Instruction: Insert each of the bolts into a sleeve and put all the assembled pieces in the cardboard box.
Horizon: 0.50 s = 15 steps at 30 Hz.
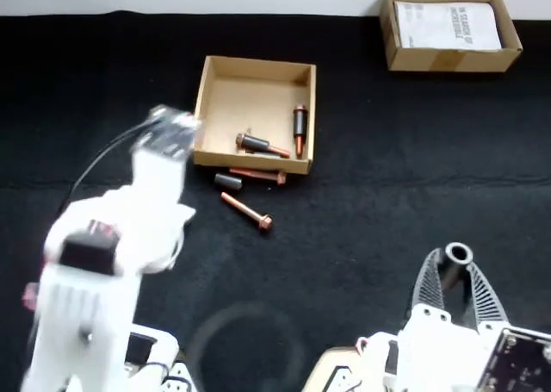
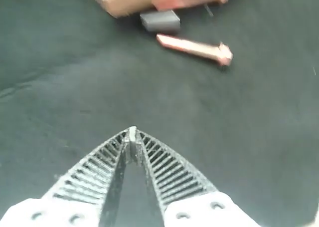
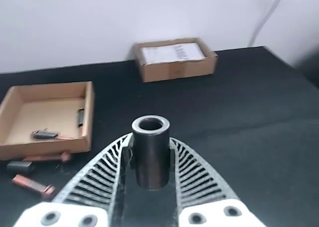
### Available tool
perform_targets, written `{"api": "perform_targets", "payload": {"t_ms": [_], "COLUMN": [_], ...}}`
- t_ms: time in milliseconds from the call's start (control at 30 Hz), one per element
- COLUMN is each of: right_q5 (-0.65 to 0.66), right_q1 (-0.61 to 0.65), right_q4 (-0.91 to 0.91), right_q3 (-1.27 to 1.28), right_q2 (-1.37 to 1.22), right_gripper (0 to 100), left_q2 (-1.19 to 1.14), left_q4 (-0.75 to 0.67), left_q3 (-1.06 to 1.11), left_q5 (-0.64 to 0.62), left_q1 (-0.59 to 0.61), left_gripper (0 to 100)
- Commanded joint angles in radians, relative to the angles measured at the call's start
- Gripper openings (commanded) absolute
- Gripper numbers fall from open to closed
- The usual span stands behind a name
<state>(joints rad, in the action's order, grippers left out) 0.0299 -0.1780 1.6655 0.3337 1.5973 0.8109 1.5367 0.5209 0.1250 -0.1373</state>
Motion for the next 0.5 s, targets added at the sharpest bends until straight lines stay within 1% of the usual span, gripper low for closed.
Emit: {"api": "perform_targets", "payload": {"t_ms": [0,67,133,233,267,400,467], "right_q5": [-0.002,0.000,0.018,0.061,0.061,0.061,0.063], "right_q1": [-0.153,-0.239,-0.317,-0.421,-0.456,-0.552,-0.576], "right_q4": [-0.124,-0.205,-0.275,-0.349,-0.378,-0.526,-0.610], "right_q3": [0.166,0.291,0.410,0.530,0.556,0.693,0.760], "right_q2": [0.101,0.174,0.237,0.236,0.229,0.234,0.234], "right_gripper": [0.8,0.8,0.8,0.8,0.8,0.8,0.8], "left_q2": [-0.309,-0.435,-0.538,-0.644,-0.671,-0.753,-0.788], "left_q4": [0.129,0.166,0.172,0.170,0.173,0.192,0.221], "left_q3": [-0.259,-0.366,-0.455,-0.556,-0.573,-0.579,-0.576], "left_q5": [0.118,0.213,0.345,0.628,0.706,0.928,1.092], "left_q1": [-0.108,-0.147,-0.162,-0.170,-0.173,-0.193,-0.197], "left_gripper": [1,1,1,1,1,1,1]}}
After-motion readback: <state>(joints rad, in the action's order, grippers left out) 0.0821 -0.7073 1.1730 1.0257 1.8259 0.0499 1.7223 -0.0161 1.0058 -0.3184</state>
